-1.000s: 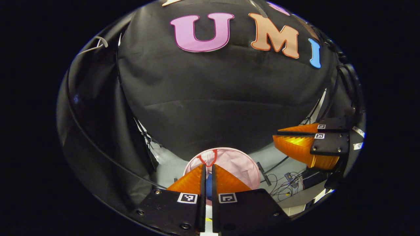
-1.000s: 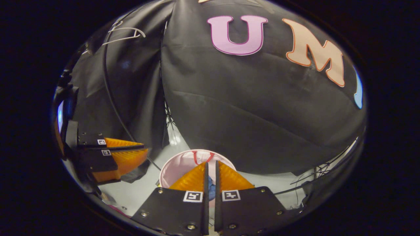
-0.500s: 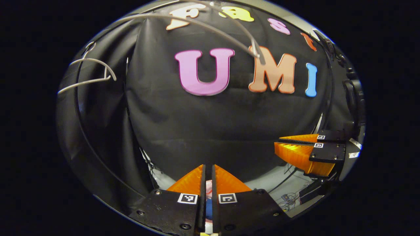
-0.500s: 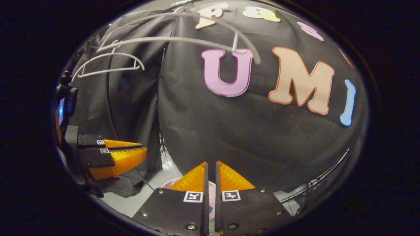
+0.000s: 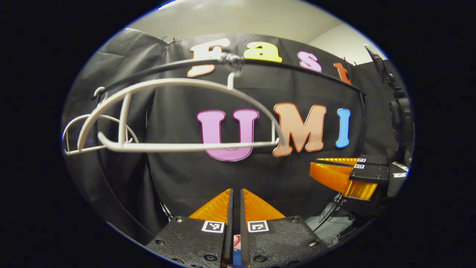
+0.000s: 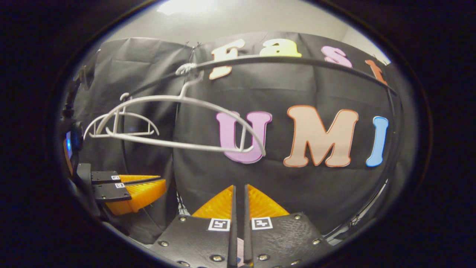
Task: Grasp the clothes on the hanger with both hands and then place them into the laundry hamper below.
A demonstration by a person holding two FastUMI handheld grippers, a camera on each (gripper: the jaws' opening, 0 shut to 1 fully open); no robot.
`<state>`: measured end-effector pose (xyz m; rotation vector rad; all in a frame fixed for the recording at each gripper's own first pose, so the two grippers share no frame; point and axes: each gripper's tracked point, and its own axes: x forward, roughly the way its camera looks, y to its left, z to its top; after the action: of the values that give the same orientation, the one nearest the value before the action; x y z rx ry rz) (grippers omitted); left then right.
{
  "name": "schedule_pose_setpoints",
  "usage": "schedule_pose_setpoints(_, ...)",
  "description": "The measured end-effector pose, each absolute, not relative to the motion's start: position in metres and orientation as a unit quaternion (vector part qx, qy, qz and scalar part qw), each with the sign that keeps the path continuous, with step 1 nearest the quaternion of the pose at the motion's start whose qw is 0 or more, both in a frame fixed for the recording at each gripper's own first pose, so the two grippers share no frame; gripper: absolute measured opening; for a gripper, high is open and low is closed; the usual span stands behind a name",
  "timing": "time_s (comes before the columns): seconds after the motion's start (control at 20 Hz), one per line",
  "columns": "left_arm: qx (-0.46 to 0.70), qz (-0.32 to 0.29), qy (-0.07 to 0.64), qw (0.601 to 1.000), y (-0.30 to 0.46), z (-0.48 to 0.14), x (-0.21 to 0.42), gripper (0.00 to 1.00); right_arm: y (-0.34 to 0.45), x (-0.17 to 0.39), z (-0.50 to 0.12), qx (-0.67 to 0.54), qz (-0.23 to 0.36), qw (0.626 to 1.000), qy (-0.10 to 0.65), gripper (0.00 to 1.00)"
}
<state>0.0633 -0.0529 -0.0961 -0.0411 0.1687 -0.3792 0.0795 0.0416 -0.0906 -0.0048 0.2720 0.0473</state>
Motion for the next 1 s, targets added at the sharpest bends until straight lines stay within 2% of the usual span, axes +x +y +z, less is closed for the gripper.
schedule_pose_setpoints(0.05,-0.024,-0.19,0.072,0.979,-0.054,-0.085,0.063,0.09,0.037,0.079,-0.079,0.005,0.019,0.992,0.125,0.02)
schedule_pose_setpoints(0.1,-0.026,-0.192,0.063,0.979,-0.055,-0.073,0.062,0.13,0.032,0.076,-0.071,0.009,0.015,0.993,0.12,0.07)
schedule_pose_setpoints(0.15,-0.027,-0.193,0.052,0.979,-0.055,-0.062,0.063,0.08,0.03,0.072,-0.063,0.014,0.013,0.993,0.114,0.07)
schedule_pose_setpoints(0.2,-0.028,-0.193,0.042,0.98,-0.053,-0.052,0.06,0.09,0.027,0.073,-0.056,0.018,0.01,0.994,0.109,0.02)
schedule_pose_setpoints(0.25,-0.029,-0.193,0.033,0.98,-0.053,-0.044,0.06,0.09,0.023,0.071,-0.051,0.022,0.006,0.994,0.105,0.02)
schedule_pose_setpoints(0.3,-0.031,-0.193,0.026,0.98,-0.053,-0.036,0.059,0.08,0.017,0.07,-0.045,0.024,0.002,0.995,0.101,0.07)
schedule_pose_setpoints(0.35,-0.033,-0.192,0.02,0.981,-0.053,-0.029,0.058,0.08,0.011,0.069,-0.041,0.023,-0.003,0.995,0.096,0.07)
schedule_pose_setpoints(0.45,-0.035,-0.192,0.009,0.981,-0.053,-0.018,0.052,0.08,0.002,0.068,-0.033,0.019,-0.011,0.996,0.086,0.07)
schedule_pose_setpoints(0.5,-0.036,-0.196,0.007,0.98,-0.056,-0.014,0.052,0.1,-0.002,0.064,-0.028,0.02,-0.016,0.996,0.082,0.02)
schedule_pose_setpoints(0.55,-0.037,-0.198,0.005,0.98,-0.057,-0.013,0.052,0.12,-0.004,0.063,-0.024,0.024,-0.016,0.996,0.078,0.02)
schedule_pose_setpoints(0.6,-0.036,-0.198,0.004,0.98,-0.057,-0.011,0.051,0.11,-0.007,0.062,-0.017,0.029,-0.02,0.997,0.073,0.07)
schedule_pose_setpoints(0.65,-0.034,-0.199,0.003,0.979,-0.059,-0.01,0.051,0.15,-0.009,0.064,-0.013,0.033,-0.02,0.997,0.066,0.02)
schedule_pose_setpoints(0.8,-0.035,-0.203,-0.001,0.979,-0.062,-0.004,0.048,0.24,-0.017,0.058,0.001,0.031,-0.028,0.998,0.051,0.17)
schedule_pose_setpoints(0.85,-0.035,-0.204,-0.004,0.978,-0.063,-0.002,0.047,0.25,-0.016,0.058,0.005,0.03,-0.027,0.998,0.046,0.17)
schedule_pose_setpoints(0.9,-0.036,-0.204,-0.006,0.978,-0.063,0.001,0.046,0.32,-0.019,0.057,0.008,0.03,-0.03,0.998,0.043,0.19)
schedule_pose_setpoints(1.0,-0.037,-0.205,-0.009,0.978,-0.065,0.004,0.044,0.46,-0.02,0.056,0.013,0.035,-0.031,0.998,0.035,0.35)
